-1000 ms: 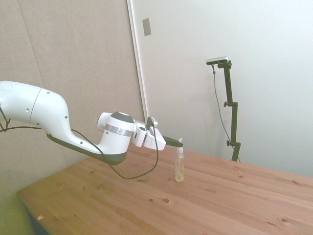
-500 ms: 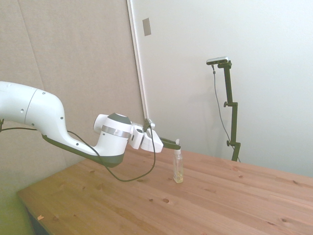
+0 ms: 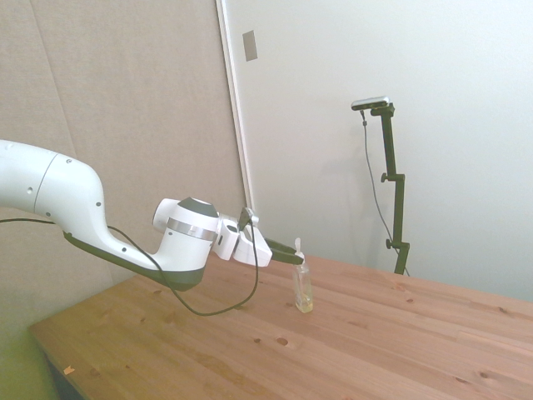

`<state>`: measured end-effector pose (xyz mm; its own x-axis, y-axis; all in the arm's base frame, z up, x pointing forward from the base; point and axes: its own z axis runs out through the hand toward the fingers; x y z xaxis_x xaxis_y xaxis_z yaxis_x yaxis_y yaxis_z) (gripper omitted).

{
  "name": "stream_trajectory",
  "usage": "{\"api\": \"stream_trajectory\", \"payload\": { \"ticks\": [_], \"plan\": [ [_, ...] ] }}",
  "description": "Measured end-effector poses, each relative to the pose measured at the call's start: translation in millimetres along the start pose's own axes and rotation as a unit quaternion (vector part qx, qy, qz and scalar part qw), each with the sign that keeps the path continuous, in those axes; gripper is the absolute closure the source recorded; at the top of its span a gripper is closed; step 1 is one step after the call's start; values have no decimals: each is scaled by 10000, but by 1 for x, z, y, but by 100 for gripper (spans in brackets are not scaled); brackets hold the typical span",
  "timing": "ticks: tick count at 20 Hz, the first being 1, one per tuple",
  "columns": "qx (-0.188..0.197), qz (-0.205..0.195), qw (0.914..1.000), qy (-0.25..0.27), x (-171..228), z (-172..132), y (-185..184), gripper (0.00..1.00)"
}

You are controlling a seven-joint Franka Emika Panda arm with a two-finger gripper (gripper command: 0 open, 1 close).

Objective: Stand the sanitizer

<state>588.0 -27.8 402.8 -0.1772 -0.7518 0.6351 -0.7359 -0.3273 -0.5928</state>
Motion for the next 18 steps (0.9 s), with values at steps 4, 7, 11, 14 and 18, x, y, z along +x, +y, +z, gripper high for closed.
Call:
{"api": "stream_trajectory", "payload": {
  "ticks": [4,7,11,14,18],
  "plan": [
    [-265,-343,9975,-552,2,-7,10,0],
    [-511,-601,9923,-959,1,-17,8,0],
    [-770,-982,9788,-1624,-2,-39,0,0],
    [-979,-1324,9629,-2135,-8,-51,1,0],
    [-1251,-1925,9336,-2751,-9,-50,10,0]
  ]
}}
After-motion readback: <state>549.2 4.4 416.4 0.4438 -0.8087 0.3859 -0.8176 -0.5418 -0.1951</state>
